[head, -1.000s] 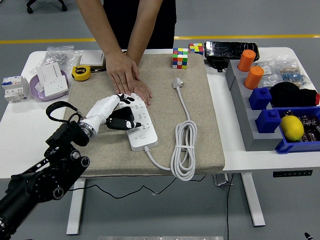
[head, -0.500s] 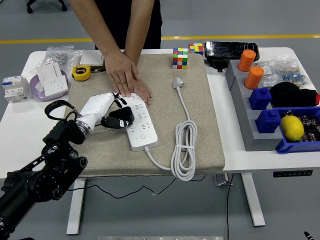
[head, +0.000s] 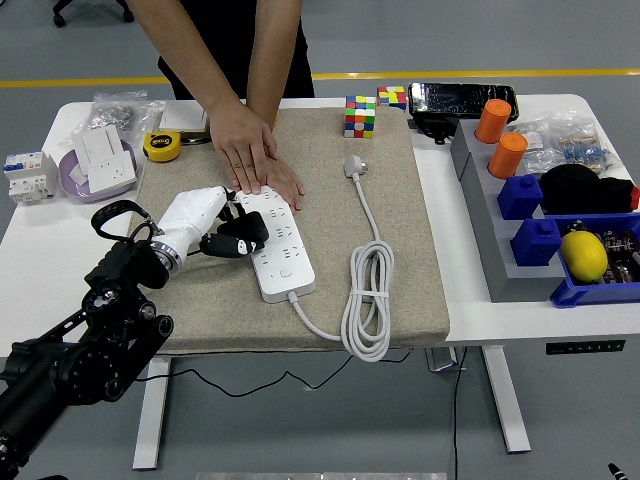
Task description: Pick up the plug,place it near the board,insert it into the board,press the button
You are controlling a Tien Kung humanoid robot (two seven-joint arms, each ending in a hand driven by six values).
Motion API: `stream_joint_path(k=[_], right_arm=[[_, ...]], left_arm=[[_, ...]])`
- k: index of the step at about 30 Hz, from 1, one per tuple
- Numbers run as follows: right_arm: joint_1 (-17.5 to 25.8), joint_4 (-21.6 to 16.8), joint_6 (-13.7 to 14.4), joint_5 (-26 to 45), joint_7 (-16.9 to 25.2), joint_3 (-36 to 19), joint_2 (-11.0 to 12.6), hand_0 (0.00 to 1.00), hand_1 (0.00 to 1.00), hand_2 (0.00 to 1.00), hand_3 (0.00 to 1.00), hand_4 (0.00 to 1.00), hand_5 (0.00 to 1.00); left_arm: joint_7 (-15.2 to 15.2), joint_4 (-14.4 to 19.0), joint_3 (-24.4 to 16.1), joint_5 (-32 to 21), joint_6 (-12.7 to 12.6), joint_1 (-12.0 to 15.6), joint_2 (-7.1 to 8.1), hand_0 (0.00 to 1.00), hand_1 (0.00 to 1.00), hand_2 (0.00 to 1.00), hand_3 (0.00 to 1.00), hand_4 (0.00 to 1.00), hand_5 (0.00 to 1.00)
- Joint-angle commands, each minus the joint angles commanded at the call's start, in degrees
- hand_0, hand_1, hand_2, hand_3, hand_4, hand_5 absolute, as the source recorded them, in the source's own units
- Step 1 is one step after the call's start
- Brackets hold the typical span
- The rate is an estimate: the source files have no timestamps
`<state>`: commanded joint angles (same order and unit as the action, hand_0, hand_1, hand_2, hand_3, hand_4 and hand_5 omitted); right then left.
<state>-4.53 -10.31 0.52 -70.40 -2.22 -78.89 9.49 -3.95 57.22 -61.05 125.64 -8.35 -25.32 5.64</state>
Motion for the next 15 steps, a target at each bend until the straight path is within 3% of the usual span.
stream_joint_path(k=[9, 15], right_arm=[[0.2, 0.0, 0.0, 0.0, 0.0, 0.1, 0.0, 0.848, 0.783, 0.766, 0.806, 0.998, 0.998], [0.4, 0.0, 0.0, 0.1, 0.0, 0.1, 0.0, 0.848, 0.783, 0.766, 0.806, 0.998, 0.998]], left_arm=[[0.0, 1.6, 0.0, -2.8, 1.6, 0.4, 0.47, 0.503, 0.352, 0.316, 0.337, 0.633, 0.335], [0.0, 4.8, -0.9, -3.7, 3.2, 1.0, 1.15, 0.503, 0.353, 0.309, 0.334, 0.608, 0.334]])
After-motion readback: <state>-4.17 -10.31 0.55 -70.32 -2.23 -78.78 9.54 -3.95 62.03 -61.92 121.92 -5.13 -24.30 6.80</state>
